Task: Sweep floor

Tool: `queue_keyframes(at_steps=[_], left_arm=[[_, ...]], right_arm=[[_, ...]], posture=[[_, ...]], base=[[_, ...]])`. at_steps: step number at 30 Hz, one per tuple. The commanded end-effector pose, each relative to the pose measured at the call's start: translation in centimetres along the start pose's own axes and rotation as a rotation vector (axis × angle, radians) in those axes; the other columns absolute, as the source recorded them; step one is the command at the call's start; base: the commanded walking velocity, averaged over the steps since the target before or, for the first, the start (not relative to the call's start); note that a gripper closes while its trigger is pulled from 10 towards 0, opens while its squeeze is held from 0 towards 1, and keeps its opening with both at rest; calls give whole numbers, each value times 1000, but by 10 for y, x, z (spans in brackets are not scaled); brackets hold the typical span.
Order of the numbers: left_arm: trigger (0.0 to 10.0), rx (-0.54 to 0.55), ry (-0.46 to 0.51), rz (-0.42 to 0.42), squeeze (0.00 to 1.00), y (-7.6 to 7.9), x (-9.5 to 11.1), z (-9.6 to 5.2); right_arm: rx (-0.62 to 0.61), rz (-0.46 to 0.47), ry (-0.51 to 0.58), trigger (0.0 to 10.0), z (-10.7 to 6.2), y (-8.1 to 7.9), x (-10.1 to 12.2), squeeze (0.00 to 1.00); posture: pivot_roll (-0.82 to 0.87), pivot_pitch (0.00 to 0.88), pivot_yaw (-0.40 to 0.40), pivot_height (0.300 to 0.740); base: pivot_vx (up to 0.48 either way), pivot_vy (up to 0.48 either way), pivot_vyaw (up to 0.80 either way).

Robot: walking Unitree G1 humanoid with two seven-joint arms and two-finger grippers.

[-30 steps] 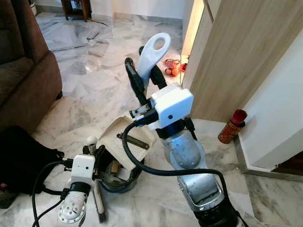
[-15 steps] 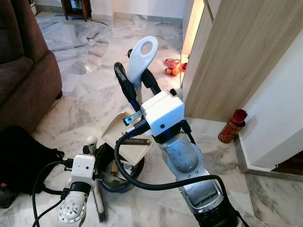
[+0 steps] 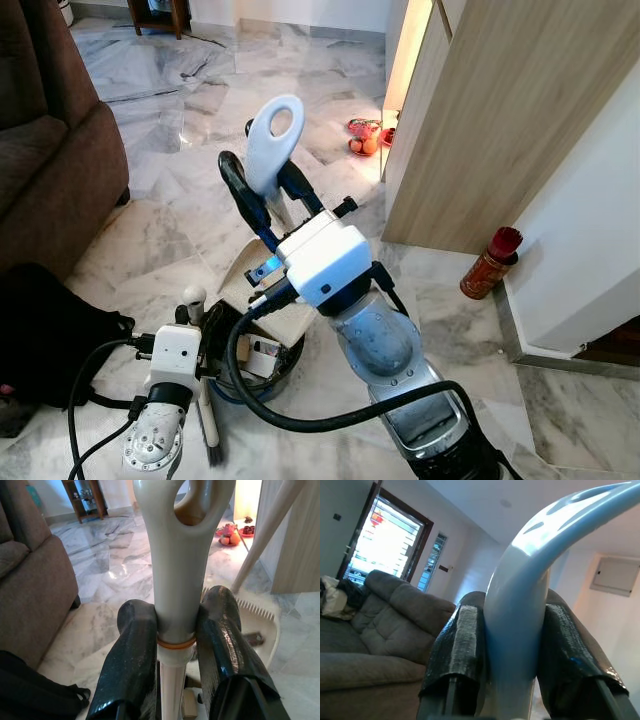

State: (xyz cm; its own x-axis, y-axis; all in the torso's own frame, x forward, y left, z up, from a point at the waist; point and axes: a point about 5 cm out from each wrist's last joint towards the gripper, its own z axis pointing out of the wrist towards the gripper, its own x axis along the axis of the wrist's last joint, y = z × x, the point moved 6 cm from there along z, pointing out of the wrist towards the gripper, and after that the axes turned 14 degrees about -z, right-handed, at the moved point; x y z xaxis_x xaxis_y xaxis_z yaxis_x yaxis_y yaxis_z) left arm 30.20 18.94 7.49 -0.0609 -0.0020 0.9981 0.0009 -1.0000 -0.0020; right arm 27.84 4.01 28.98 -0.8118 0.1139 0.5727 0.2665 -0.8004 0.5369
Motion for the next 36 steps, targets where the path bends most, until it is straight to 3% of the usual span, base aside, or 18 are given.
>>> queue_keyframes(at_steps=[1, 9, 17, 36], left_arm=[[10000, 2, 21, 5, 0, 1, 4, 0], [10000, 7, 24, 7, 0, -1, 5, -1], [10000, 7, 26, 9, 0, -1, 5, 0], [10000, -12, 27, 19, 0, 3, 5, -1]], right_arm=[[-20, 24, 91, 10000, 4, 6, 24, 0], [-28, 113, 57, 10000, 4, 4, 19, 0], [-38, 19, 85, 10000, 4, 8, 23, 0], [-23, -74, 132, 10000, 2, 3, 31, 0]], posture=[[158, 142, -78, 740], [164, 142, -81, 740], [165, 142, -81, 740], [164, 143, -83, 740]], base=[[0, 0, 0], [0, 0, 0], [0, 0, 0], [0, 0, 0]])
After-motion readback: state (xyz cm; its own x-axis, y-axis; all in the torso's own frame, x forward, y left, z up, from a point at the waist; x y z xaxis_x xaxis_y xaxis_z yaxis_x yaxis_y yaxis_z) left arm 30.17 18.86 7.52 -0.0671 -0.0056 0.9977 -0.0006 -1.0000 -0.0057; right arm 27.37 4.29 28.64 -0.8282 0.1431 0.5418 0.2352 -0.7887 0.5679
